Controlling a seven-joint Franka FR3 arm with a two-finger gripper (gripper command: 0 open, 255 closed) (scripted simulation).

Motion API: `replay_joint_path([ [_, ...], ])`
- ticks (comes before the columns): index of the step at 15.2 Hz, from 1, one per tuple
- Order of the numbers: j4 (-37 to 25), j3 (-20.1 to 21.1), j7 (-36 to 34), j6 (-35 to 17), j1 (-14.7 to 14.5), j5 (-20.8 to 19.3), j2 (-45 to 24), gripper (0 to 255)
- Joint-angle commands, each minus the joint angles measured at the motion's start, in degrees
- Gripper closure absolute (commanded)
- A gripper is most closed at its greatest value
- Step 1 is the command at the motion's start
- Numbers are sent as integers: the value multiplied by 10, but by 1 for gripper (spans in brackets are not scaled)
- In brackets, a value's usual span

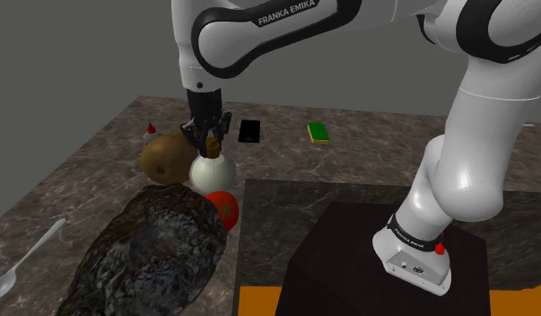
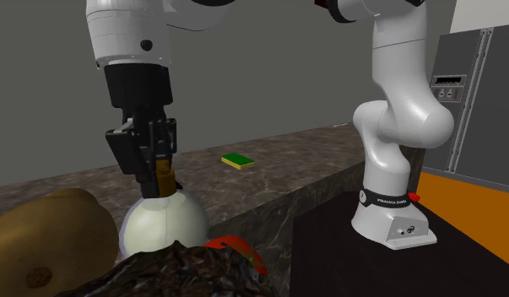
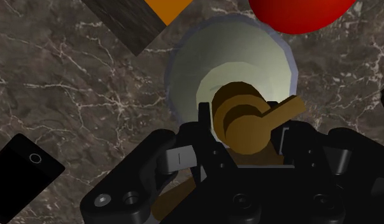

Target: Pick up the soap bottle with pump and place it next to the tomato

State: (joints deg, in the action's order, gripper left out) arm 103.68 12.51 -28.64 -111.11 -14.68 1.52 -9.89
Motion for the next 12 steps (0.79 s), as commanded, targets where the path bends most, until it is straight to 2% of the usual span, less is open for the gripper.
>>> replay_joint_path([
  [1, 13, 0, -1, -19, -1, -1, -5, 255],
  [9, 13, 0, -1, -19, -1, -1, -5, 255],
  [10, 13, 0, -2, -19, -1, -1, -5, 0],
  [12, 13, 0, -2, -19, -1, -1, -5, 0],
])
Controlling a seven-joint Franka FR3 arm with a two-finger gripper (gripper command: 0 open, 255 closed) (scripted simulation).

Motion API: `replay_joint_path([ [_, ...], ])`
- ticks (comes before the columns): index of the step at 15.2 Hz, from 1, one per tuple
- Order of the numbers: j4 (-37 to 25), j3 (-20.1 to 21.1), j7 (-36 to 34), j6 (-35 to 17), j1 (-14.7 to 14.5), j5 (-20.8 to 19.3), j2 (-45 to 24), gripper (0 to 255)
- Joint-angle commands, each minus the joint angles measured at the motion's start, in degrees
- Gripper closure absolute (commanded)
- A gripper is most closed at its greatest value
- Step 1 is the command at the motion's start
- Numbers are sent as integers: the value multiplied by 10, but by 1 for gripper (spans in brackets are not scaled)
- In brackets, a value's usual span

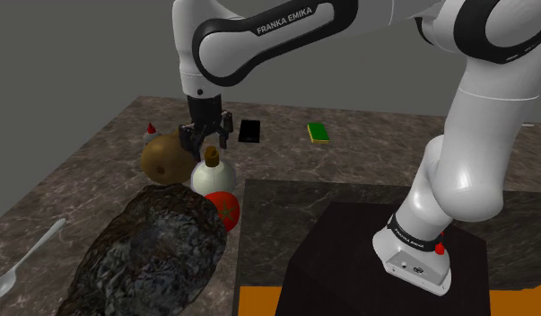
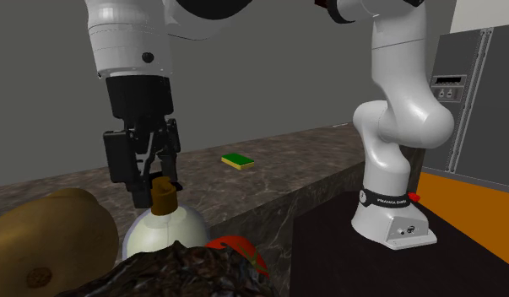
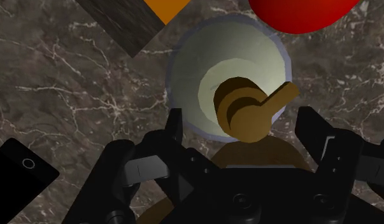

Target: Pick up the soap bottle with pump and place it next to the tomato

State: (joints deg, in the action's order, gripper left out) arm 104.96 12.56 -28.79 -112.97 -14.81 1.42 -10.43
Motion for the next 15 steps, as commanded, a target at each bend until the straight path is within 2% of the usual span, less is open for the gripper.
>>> replay_joint_path([
  [1, 0, 0, 0, 0, 0, 0, 0, 0],
  [3, 0, 0, 0, 0, 0, 0, 0, 0],
  [7, -58, -1, 1, 70, 2, 2, 12, 0],
  [15, -58, -1, 1, 70, 2, 2, 12, 0],
])
